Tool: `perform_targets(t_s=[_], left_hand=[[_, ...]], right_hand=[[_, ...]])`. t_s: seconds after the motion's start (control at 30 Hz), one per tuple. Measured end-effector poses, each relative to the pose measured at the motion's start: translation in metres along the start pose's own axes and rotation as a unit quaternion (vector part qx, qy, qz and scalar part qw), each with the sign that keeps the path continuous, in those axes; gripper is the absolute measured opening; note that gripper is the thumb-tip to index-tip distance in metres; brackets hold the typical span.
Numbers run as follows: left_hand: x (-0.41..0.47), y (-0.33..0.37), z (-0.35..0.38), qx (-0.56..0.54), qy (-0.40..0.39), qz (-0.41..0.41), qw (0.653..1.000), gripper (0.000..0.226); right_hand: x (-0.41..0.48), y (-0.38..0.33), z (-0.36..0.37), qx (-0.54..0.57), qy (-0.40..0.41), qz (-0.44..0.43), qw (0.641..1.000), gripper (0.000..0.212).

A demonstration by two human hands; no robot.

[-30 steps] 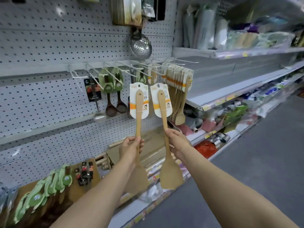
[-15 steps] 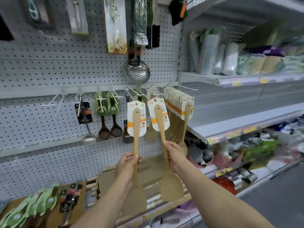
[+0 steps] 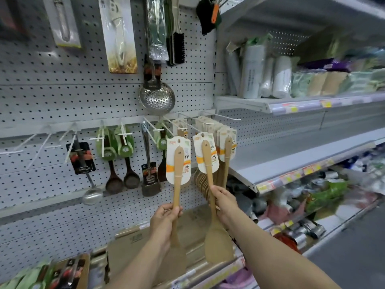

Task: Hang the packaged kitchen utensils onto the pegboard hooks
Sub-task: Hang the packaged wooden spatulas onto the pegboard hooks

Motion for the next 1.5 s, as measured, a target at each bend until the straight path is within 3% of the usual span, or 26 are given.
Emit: perform_targets(t_s=[0.63, 0.97, 1.2, 1.37, 1.5], left_hand=[[0.048, -0.023, 0.038, -0.001, 0.015, -0.005, 1.0, 0.015], [0.059, -0.037, 0.06, 0.0, 0.013, -0.016, 1.0, 0.013], [0.067, -0.032, 0.065, 0.006, 0.03, -0.016, 0.999, 0.019], [0.076, -0.032, 0.071, -0.005, 0.046, -0.025, 0.999, 0.006], [0.082, -0.04, 0.076, -0.02, 0.069, -0.021, 0.997, 0.019]], right_hand=[[0.067, 0.001, -0.013, -0.002, -0.104, 0.032, 0.994, 0.022], [0.112, -0.008, 0.025, -0.041, -0.132, 0.033, 0.99, 0.012], [0.151, -0.013, 0.058, -0.051, -0.13, 0.076, 0.987, 0.017], [0.173, -0.015, 0.078, -0.072, -0.137, 0.113, 0.981, 0.021], [0.182, -0.019, 0.088, -0.09, -0.144, 0.133, 0.977, 0.01]])
Point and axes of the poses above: each hand's wrist, its own x-axis towards the middle knuckle, its own z-axis out of the palm, y = z × x, the point moved 2 cm from there along x, towards the middle knuckle, and after that the axes turned 11 degrees about x, right-handed, at the moved point
